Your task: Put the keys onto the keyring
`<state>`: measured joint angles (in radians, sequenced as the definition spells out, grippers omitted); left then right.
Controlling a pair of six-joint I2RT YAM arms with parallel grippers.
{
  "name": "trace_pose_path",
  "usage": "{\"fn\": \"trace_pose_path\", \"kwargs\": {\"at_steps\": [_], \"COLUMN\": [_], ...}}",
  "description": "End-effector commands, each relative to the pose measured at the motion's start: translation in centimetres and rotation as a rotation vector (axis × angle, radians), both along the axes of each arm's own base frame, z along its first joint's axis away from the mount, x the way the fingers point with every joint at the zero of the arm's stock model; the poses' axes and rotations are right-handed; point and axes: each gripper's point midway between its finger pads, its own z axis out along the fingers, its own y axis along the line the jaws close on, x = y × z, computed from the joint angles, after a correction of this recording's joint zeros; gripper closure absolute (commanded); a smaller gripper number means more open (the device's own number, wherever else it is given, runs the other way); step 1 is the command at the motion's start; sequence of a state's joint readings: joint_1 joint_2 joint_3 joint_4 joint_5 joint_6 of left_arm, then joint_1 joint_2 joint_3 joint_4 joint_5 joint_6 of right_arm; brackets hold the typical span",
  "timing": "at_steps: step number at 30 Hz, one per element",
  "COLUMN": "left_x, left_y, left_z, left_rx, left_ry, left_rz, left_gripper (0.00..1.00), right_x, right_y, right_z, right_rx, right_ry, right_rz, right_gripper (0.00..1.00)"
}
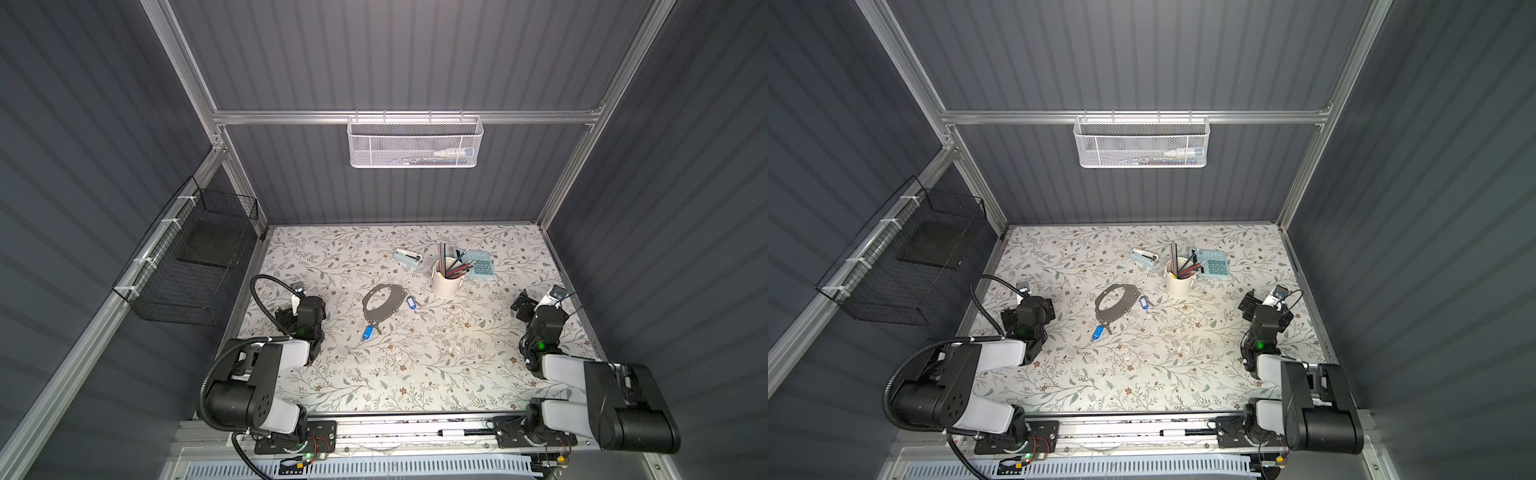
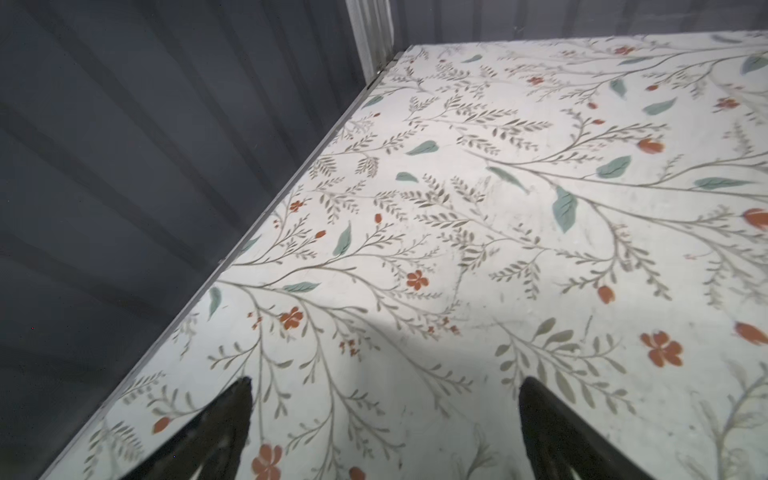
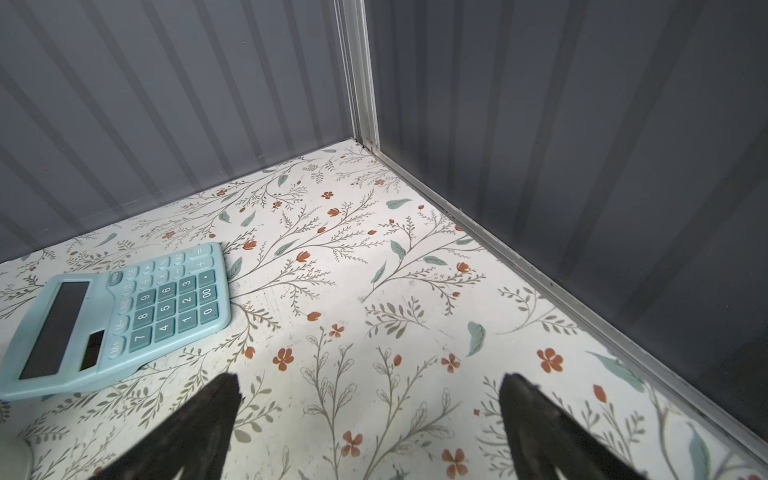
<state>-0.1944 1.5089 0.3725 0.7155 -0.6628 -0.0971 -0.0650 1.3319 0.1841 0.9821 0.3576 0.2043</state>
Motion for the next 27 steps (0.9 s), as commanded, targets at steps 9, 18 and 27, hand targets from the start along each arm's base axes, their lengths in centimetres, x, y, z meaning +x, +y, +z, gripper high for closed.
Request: {"fn": "trace_pose_path", "kwargs": {"at_steps": [9, 18, 27], "left_x": [3.6, 4.8, 4.9], "left_y": [-1.6, -1.5, -1.5], "left_z": [0.4, -0.9, -1.0], "left_rx": [-0.022, -0.059, -0.058], "left_ry": [-0.164, -0.048, -0.053], "left_rz": [-0.169, -0.169, -0.168], "left_gripper": [0.00, 0.00, 0.00], "right_x": [2.4, 3.9, 4.3], "right_y": [1.1, 3.5, 3.2], "right_z": [2.4, 1.0, 0.8], "right_rx": [-0.018, -0.040, -0.049], "right_ry": [-0.056, -0.008, -0.001], "right_rz": [0.097, 0.226, 0.207], "right_gripper": [0.01, 0.01, 0.01]}}
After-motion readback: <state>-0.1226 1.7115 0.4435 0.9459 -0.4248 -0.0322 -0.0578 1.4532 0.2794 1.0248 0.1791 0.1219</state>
